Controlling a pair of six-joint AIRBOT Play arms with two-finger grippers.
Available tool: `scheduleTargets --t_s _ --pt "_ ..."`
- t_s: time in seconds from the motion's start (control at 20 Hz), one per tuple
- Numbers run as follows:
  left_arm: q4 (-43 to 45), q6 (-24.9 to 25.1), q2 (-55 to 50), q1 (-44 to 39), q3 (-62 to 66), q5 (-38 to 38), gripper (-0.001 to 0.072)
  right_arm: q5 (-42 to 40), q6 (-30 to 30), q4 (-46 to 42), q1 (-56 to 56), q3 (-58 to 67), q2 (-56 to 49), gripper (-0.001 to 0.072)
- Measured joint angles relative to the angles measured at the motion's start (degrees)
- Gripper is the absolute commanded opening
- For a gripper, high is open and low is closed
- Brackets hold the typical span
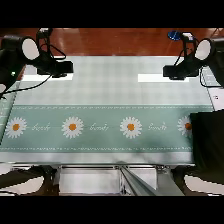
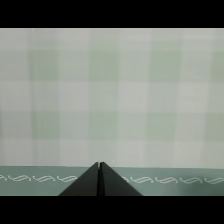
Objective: Fold the shirts.
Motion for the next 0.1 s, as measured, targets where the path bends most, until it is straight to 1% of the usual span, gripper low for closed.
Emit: scheduleTargets --t_s 0.1 --pt "0.1 0.0 -0.1 0.0 0.0 -0.1 0.0021 0.0 0.0 0.0 0.1 0.0 0.0 0.0022"
